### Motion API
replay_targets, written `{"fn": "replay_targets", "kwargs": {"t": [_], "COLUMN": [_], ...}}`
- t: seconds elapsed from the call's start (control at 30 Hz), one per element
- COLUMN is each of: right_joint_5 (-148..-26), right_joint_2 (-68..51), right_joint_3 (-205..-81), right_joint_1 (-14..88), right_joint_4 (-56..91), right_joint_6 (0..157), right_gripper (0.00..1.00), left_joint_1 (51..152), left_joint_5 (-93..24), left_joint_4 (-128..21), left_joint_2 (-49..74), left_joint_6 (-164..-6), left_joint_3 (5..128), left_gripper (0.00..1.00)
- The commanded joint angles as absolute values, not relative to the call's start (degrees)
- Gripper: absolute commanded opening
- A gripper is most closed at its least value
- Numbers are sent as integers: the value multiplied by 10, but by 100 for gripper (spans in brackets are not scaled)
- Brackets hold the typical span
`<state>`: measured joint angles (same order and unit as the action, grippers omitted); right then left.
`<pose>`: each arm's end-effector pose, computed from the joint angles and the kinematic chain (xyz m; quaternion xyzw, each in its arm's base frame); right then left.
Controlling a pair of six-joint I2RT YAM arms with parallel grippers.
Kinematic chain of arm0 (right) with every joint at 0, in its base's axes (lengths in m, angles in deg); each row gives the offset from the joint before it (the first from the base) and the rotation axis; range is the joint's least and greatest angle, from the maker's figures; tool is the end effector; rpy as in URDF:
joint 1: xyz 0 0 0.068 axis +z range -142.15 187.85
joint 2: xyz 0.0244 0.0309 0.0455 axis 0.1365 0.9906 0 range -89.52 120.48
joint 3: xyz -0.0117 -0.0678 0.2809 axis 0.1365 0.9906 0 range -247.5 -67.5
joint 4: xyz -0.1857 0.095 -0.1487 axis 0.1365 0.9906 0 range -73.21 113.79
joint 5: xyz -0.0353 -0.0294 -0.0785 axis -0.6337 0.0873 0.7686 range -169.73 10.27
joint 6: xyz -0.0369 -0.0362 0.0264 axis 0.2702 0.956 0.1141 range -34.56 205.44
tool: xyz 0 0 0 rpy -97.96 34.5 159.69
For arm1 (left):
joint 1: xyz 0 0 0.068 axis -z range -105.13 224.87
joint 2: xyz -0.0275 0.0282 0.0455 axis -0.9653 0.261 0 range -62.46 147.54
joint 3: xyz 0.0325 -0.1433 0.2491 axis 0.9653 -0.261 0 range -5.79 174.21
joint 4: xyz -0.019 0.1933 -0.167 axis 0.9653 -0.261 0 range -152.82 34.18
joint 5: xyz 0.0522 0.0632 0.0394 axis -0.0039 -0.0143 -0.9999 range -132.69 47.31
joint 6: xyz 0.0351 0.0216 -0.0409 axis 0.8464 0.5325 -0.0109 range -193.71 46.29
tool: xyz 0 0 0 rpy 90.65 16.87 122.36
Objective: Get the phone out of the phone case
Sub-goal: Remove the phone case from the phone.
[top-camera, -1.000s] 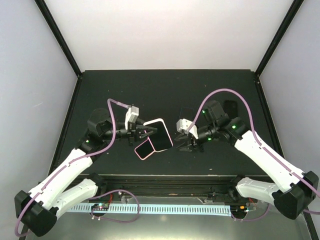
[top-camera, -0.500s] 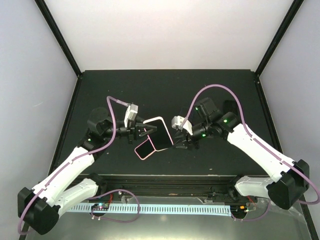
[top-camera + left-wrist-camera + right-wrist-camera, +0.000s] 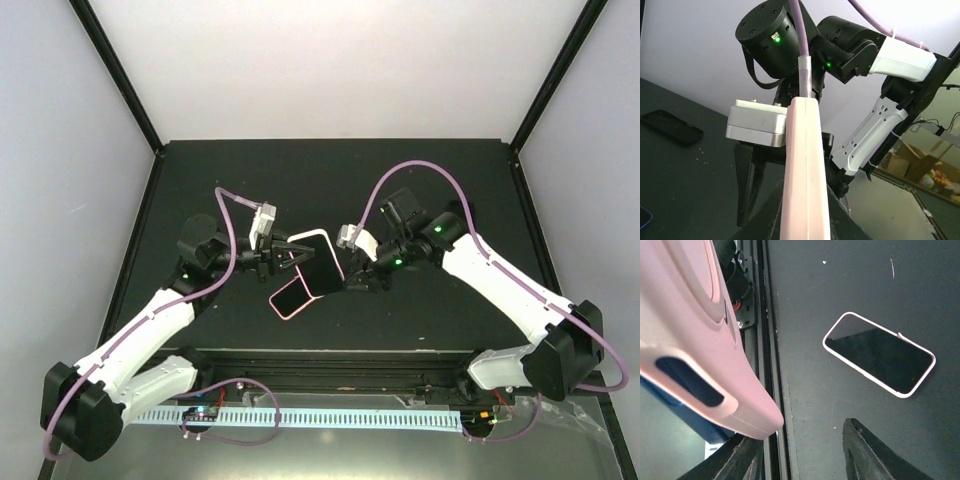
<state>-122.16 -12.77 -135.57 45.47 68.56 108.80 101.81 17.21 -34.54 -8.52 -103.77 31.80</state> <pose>0.1832 0.1766 0.3191 -0.5369 0.7299 0.3768 0.1924 0.1583 -0.1208 0.3390 0.3517 0.5956 -0.6013 0.4000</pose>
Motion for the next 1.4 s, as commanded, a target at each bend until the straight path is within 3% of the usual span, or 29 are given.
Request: {"fn": "replay_targets", "kwargs": {"t": [0.0,0.57,0.9,1.13,1.27,1.37], "right_joint_5": [-1166,-1163,-1419,-1460,-1508,-1552], "right_joint_2": [-113,-133,-148,-196,-195,-196], "right_joint_3": [-1368,-1431,-1449,-1401,-1374,-1326], "right_joint_1": [454,455,454,454,453,448], "right_joint_4": [603,569,588,485,419,360], "right_joint_6": [1067,1035,1042,967,905,849], "right_gripper": [45,48,58,58,44,19], "left_joint_1": [1034,1065,1075,1108,1117,1116], "left_joint_5": [264,278,170,132,80,-28], "left_joint_4": [-237,-249,-390,-461,-478,-483], "left_joint_2": [-87,-66,-58,-17,-8,-8], "left_joint_6": [-1116,-1108,-1013,-963,-965,-969], "left_joint_3": [325,331,348,367,378,390], "left_gripper": [2,1,2,2,2,6]}}
